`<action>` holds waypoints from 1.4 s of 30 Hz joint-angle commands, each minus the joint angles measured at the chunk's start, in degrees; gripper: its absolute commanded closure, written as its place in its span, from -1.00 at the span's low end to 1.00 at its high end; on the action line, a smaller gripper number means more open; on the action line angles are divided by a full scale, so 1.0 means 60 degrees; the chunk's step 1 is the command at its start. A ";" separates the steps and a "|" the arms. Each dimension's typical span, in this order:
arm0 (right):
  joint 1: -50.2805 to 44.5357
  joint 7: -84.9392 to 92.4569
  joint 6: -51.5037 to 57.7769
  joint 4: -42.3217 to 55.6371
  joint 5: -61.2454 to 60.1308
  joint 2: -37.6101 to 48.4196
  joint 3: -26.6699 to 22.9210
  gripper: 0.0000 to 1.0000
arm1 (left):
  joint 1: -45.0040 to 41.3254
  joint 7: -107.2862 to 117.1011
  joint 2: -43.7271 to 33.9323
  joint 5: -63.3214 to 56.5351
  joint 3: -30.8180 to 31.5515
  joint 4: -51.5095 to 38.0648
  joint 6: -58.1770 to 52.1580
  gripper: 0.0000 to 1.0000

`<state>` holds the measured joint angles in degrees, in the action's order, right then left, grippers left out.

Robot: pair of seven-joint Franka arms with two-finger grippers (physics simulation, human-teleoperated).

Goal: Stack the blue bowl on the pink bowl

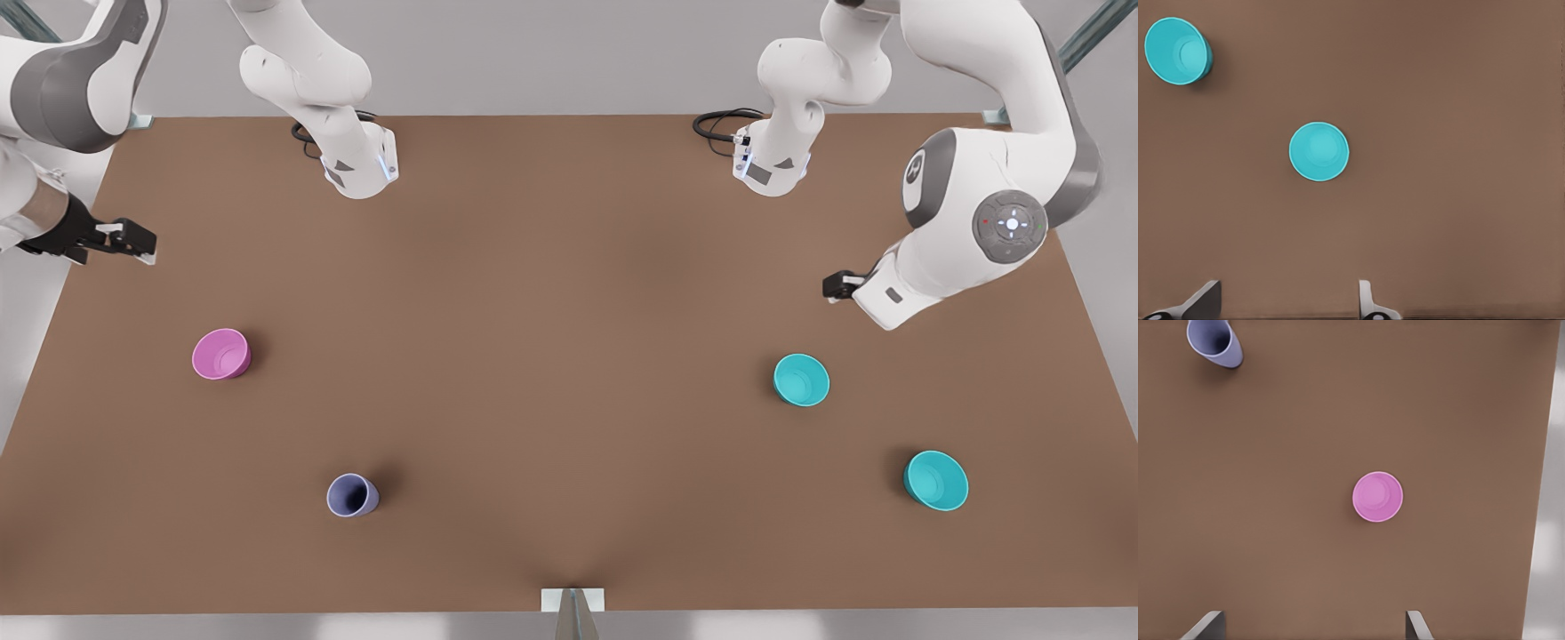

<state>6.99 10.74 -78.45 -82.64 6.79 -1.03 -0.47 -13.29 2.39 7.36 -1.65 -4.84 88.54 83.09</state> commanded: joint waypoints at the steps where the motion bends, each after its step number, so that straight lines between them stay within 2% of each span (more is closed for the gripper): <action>1: -0.0975 0.0436 -0.0109 0.0004 -0.0004 -0.0004 -0.0009 -1.00 | 0.0076 -0.0002 0.0018 0.0012 -0.0043 -0.0034 -0.0665 -1.00; 3: -0.0960 0.0465 0.0036 0.0528 0.0097 -0.0778 -0.0024 -1.00 | 0.0061 0.0086 0.0018 0.0012 -0.0043 -0.0034 -0.0768 -1.00; 4: -0.0844 0.0510 0.1149 0.1249 0.0084 -0.1629 -0.0053 -1.00 | 0.0061 0.0100 0.0003 0.0012 -0.0043 -0.0034 -0.0768 -1.00; 7: 0.0899 0.0568 0.1005 0.1132 0.0113 -0.3094 -0.0082 -1.00 | 0.0061 0.0174 0.0033 -0.0017 -0.0043 -0.0078 -0.0782 -1.00; 8: 0.1368 0.0481 0.0419 0.0812 0.0098 -0.3563 -0.0082 -1.00 | 0.0076 0.0144 0.0062 -0.0017 -0.0043 -0.0078 -0.0782 -1.00; 11: 0.2321 0.0392 -0.2730 -0.1445 0.0083 -0.3740 -0.0097 -1.00 | -0.0042 0.0627 0.0457 0.0027 0.0045 -0.0239 -0.0841 -1.00; 14: 0.2978 0.0436 -0.3346 -0.1548 -0.0034 -0.4326 -0.0082 -1.00 | -0.0027 0.0423 0.0443 -0.0032 0.0030 -0.0254 -0.0914 -1.00; 17: 0.3214 0.0524 -0.6171 -0.3144 -0.0180 -0.4501 -0.0068 -1.00 | -0.0012 -0.0046 0.0619 -0.0076 0.0001 -0.0254 -0.1075 -1.00; 22: 0.3346 0.0539 -0.7462 -0.2398 -0.1000 -0.5307 -0.0068 -1.00 | 0.0061 -0.0251 0.0619 -0.0076 -0.0101 -0.0254 -0.1090 -1.00; 25: 0.3434 0.0539 -0.7463 -0.2544 -0.1220 -0.5307 -0.0082 -1.00 | 0.0061 -0.0251 0.0662 -0.0076 -0.0102 -0.0254 -0.1075 -1.00; 31: 0.3654 0.0539 -0.7419 -0.4126 -0.1235 -0.4912 -0.0068 -1.00 | 0.0061 -0.0149 0.0706 -0.0076 -0.0102 -0.0254 -0.1075 -1.00; 42: 0.3581 0.0407 -0.7565 -0.4185 -0.1411 -0.5395 -0.0053 -1.00 | 0.0061 -0.0251 0.0736 -0.0076 -0.0102 -0.0269 -0.1193 -1.00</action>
<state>28.49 13.20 -123.23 -107.78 -1.38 -33.38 -0.82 -12.92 1.58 11.81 -2.08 -5.44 86.95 76.24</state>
